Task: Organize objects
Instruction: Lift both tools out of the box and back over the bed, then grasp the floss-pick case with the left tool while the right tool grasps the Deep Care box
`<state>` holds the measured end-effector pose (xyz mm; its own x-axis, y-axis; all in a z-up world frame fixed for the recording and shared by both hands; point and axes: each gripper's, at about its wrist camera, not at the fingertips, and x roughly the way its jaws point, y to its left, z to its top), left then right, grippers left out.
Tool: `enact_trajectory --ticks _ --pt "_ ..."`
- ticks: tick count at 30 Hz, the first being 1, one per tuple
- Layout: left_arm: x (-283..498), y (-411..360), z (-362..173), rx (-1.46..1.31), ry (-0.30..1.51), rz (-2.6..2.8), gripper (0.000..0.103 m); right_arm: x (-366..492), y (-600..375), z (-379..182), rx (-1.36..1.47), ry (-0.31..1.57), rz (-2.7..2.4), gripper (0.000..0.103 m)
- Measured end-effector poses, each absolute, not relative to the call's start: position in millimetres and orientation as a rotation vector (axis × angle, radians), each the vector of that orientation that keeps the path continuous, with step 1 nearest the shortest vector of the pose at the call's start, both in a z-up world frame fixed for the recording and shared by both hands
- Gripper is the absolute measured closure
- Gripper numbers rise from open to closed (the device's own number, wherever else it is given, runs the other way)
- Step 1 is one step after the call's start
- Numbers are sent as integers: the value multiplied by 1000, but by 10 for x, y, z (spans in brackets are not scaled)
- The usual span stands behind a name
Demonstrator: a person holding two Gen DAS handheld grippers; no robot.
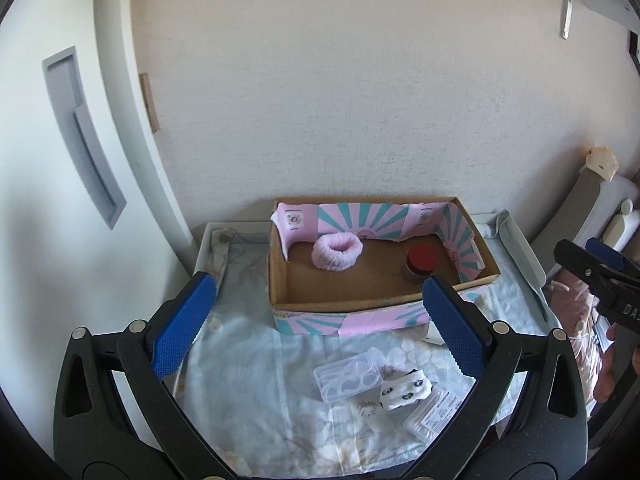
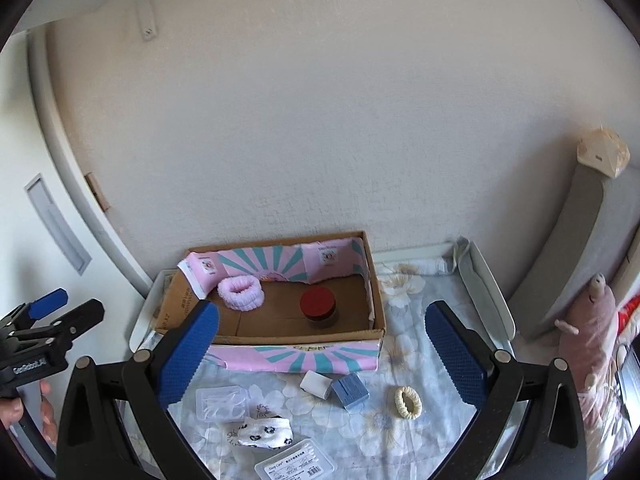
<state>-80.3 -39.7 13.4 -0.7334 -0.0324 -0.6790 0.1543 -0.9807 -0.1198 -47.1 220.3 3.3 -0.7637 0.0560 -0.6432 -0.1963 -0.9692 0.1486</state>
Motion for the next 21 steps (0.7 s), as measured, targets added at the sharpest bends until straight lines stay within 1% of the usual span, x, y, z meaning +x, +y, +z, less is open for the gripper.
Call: enact_trajectory --ticks 6,12,16,21 --pt "-684 -360 158 1085 303 -2749 0 -469 2255 110 -1010 270 2918 0" --pt "-551 -339 138 1054 343 -2606 0 -410 2332 201 -1017 126 3065 0" --pt "-457 -291 -43 1108 395 -2531 0 -389 2384 88 -1075 45 3150 0" --pt "-365 -167 -363 1186 477 -2442 0 -391 2414 -210 -1198 -38 3210 0"
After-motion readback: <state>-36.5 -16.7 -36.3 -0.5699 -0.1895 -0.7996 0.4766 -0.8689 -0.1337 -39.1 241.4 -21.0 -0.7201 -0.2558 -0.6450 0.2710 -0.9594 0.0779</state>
